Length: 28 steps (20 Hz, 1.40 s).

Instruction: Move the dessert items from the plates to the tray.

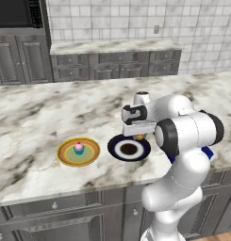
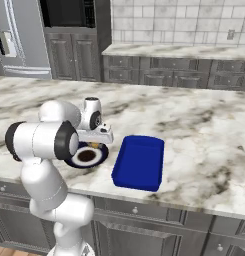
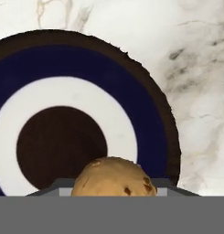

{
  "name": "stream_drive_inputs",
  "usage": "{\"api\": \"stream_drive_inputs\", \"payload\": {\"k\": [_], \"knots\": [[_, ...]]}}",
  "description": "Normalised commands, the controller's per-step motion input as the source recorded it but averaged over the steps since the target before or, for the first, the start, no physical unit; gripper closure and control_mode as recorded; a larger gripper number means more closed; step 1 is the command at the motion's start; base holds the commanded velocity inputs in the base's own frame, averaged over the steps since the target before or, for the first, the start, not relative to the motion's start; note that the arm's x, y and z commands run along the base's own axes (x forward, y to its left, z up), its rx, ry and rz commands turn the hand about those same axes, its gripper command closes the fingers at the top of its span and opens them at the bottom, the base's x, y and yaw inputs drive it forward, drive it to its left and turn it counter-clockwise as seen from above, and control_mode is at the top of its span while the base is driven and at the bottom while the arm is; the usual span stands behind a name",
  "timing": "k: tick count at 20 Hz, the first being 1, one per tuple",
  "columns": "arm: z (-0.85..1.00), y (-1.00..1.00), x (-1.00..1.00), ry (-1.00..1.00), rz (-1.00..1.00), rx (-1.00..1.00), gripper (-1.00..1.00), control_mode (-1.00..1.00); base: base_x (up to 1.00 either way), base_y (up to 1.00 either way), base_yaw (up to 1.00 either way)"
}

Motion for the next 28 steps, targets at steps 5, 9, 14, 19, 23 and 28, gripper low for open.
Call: {"api": "stream_drive_inputs", "payload": {"k": [5,9,14,19,23,28], "knots": [[0.25,-0.47,0.00,0.02,0.00,0.00,1.00,-1.00,0.00,0.00,0.00],[0.19,-0.64,0.00,0.05,0.00,0.00,1.00,-1.00,0.00,0.00,0.00],[0.12,-0.62,0.15,0.04,0.00,0.00,1.00,-1.00,0.00,0.00,0.00],[0.00,-0.70,0.19,0.01,0.00,0.00,1.00,-1.00,0.00,0.00,0.00],[0.00,-0.73,0.20,0.00,0.00,0.00,1.00,-1.00,0.00,0.00,0.00],[-0.20,-0.67,0.12,0.00,0.00,0.00,1.00,-1.00,0.00,0.00,0.00]]}}
